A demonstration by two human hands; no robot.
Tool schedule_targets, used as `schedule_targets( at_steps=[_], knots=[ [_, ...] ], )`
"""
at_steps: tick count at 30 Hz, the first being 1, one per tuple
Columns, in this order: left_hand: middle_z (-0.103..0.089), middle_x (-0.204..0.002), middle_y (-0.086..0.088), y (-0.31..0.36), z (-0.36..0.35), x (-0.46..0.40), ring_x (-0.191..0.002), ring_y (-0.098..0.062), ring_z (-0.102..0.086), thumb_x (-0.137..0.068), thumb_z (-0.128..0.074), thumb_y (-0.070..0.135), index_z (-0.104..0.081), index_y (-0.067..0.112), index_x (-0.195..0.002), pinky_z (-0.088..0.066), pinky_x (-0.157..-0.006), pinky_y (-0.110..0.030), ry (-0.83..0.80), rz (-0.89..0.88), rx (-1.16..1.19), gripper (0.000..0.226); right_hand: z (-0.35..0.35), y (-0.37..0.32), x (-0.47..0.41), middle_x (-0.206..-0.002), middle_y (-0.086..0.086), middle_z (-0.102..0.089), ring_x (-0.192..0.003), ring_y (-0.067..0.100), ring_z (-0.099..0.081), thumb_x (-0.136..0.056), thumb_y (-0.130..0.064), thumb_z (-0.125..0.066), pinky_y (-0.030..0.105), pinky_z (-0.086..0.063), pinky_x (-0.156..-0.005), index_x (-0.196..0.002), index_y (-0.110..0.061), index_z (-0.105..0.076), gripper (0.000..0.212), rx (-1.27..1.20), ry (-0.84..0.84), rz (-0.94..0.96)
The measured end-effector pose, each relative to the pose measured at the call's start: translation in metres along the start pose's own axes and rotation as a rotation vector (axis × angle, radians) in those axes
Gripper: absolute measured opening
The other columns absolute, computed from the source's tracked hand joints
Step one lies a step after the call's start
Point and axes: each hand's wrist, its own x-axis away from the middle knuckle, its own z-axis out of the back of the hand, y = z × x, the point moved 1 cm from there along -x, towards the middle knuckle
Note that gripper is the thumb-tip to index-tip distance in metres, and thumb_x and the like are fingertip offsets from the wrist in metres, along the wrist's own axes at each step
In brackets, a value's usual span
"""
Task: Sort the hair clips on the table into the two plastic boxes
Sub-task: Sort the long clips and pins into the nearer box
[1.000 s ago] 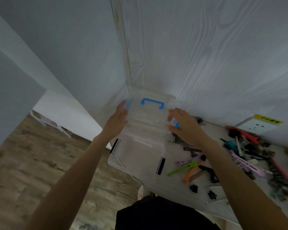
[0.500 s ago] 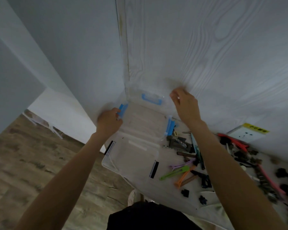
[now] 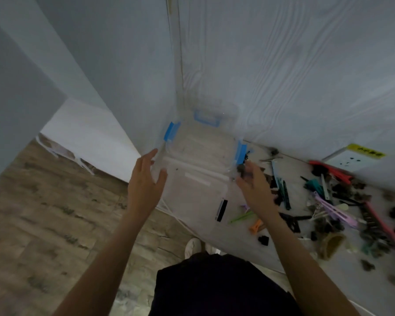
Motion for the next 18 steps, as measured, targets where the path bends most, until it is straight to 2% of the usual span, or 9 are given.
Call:
schedule_targets(
  at_steps=[3,4,7,10,13,16,18],
  knots=[
    [-0.058,-0.114,-0.009,-0.021,-0.005,0.018,-0.099,-0.023,-0.061,-0.086,-0.063,0.022,-0.052,0.012,-0.122,-0.050,-0.079,-0.034,-0.061,0.139,-0.039,0.039,-0.015,0.004,0.027,-0.138,0.005,-0.041,-0.110,0.018,-0.050,-0.092,-0.023,-0.054,0.044,-0.048,-0.097,-0.141,-0.024,-0.029,0.054,-0.273,-0.123,-0.292],
    [-0.059,-0.112,-0.008,-0.026,-0.007,0.019,-0.095,-0.024,-0.063,-0.086,-0.062,0.023,-0.054,0.014,-0.120,-0.048,-0.077,-0.032,-0.115,0.175,-0.062,0.036,-0.020,0.003,0.032,-0.138,0.005,-0.040,-0.110,0.018,-0.049,-0.093,-0.021,-0.054,0.042,-0.049,-0.095,-0.141,-0.025,-0.029,0.054,-0.336,-0.150,-0.333],
    [-0.061,-0.107,-0.005,-0.033,-0.010,0.018,-0.090,-0.022,-0.064,-0.088,-0.058,0.023,-0.057,0.021,-0.117,-0.049,-0.075,-0.032,-0.219,0.144,-0.106,0.029,-0.034,-0.001,0.037,-0.141,0.003,-0.039,-0.109,0.016,-0.051,-0.093,-0.019,-0.052,0.036,-0.046,-0.096,-0.141,-0.028,-0.027,0.055,-0.260,-0.196,-0.272],
    [-0.061,-0.106,-0.006,-0.037,-0.008,0.013,-0.090,-0.022,-0.063,-0.088,-0.057,0.020,-0.058,0.020,-0.116,-0.054,-0.076,-0.038,-0.186,0.123,-0.094,0.028,-0.045,-0.008,0.035,-0.146,0.005,-0.035,-0.110,0.016,-0.052,-0.093,-0.015,-0.052,0.030,-0.043,-0.095,-0.142,-0.026,-0.026,0.056,-0.260,-0.174,-0.216],
    [-0.060,-0.111,-0.009,-0.036,-0.006,0.011,-0.096,-0.027,-0.061,-0.087,-0.059,0.024,-0.057,0.018,-0.118,-0.052,-0.078,-0.040,-0.166,0.173,-0.158,0.031,-0.052,-0.014,0.031,-0.149,0.002,-0.032,-0.123,0.019,-0.046,-0.093,-0.017,-0.052,0.031,-0.038,-0.102,-0.143,-0.025,-0.025,0.058,-0.284,-0.179,-0.189],
    [-0.060,-0.113,-0.013,-0.024,0.000,0.015,-0.104,-0.032,-0.053,-0.086,-0.062,0.024,-0.056,0.012,-0.116,-0.046,-0.082,-0.040,-0.060,-0.008,-0.331,0.033,-0.048,-0.012,0.032,-0.148,0.001,-0.033,-0.129,0.020,-0.041,-0.093,-0.015,-0.052,0.026,-0.035,-0.100,-0.142,-0.019,-0.027,0.056,-0.285,-0.119,-0.186],
    [-0.060,-0.111,-0.012,-0.004,0.000,0.018,-0.103,-0.030,-0.052,-0.088,-0.058,0.024,-0.056,0.011,-0.114,-0.044,-0.081,-0.034,-0.039,-0.152,-0.289,0.029,-0.039,-0.002,0.041,-0.147,0.001,-0.034,-0.129,0.020,-0.040,-0.093,-0.015,-0.052,0.026,-0.034,-0.099,-0.141,-0.018,-0.029,0.054,-0.253,-0.041,-0.171]
  ],
)
